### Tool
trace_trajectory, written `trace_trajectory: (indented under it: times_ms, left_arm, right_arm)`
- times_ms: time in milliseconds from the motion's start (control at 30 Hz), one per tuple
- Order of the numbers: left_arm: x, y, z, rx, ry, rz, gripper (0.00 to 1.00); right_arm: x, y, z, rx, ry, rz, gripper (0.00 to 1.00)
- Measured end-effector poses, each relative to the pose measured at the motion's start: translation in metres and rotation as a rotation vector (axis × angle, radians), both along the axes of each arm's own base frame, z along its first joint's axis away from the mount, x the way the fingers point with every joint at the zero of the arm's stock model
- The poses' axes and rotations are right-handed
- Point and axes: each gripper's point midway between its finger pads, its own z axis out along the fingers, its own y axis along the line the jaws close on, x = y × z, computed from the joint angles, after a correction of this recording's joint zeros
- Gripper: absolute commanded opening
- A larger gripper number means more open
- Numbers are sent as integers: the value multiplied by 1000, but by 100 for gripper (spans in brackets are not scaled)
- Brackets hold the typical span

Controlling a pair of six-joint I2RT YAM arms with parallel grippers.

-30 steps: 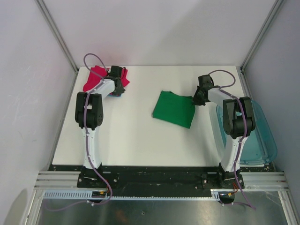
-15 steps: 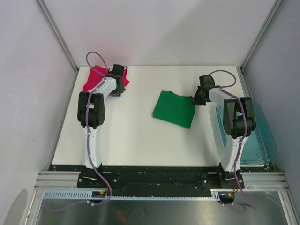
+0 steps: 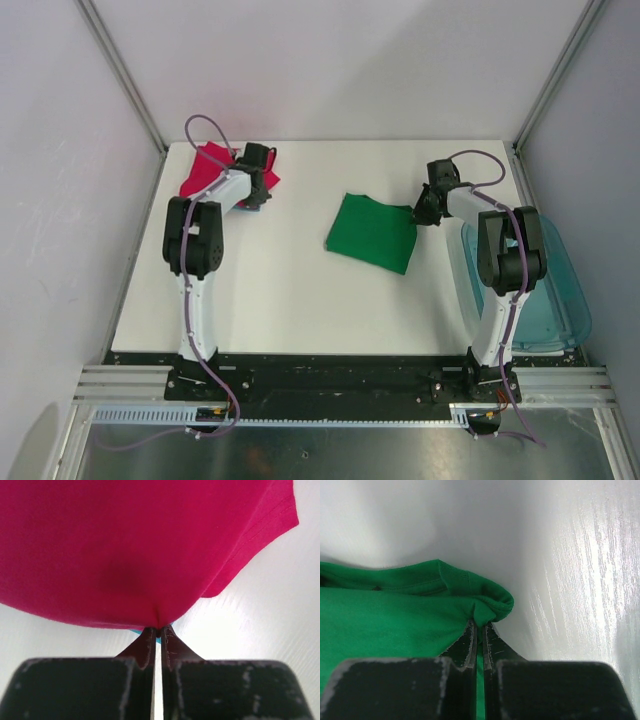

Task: Fold and stack the t-shirts
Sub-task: Put the neatly folded tshirt into the corner of the board with both arms

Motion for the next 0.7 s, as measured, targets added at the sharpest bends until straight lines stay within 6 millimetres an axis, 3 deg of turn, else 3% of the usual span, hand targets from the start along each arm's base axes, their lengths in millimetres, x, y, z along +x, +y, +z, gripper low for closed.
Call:
trace_trajectory:
  times_ms: [400,700]
  left_arm:
    - [-43,-37,1,-80,44,10,0]
    - [-76,-104,0,-152,65,-22,0]
  right_arm:
    - [-6,-2,3,-6,17,-2,0]
    - [-10,-7,3,-31,30,-15,0]
